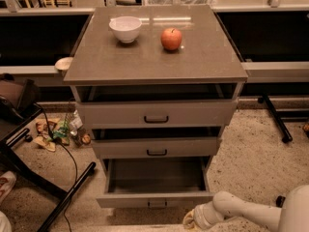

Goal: Close bottom drawer

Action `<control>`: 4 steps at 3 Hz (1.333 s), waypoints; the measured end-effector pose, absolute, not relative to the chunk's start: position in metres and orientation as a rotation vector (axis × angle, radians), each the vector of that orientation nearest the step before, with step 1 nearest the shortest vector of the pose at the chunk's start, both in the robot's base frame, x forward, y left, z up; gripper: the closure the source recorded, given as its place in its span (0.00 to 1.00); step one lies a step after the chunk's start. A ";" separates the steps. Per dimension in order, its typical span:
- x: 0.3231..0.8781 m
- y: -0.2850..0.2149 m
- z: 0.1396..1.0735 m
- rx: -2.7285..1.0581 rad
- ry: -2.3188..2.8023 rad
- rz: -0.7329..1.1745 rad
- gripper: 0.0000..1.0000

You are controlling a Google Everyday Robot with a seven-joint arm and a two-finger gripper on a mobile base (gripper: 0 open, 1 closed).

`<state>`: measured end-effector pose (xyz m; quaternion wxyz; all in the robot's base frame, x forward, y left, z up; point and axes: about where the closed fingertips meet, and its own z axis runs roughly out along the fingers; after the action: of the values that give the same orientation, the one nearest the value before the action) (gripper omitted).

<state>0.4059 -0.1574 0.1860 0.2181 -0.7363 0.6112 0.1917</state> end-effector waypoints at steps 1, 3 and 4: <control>0.430 -0.160 0.174 -2.065 1.678 0.494 1.00; 0.481 -0.168 0.156 -2.054 1.699 0.402 0.81; 0.502 -0.172 0.148 -2.039 1.701 0.387 0.58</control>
Offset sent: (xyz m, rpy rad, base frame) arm 0.0860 -0.0142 -0.0259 -0.0728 -0.1040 -0.0143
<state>0.5023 -0.1721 0.1482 0.2270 -0.7400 0.6174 0.1405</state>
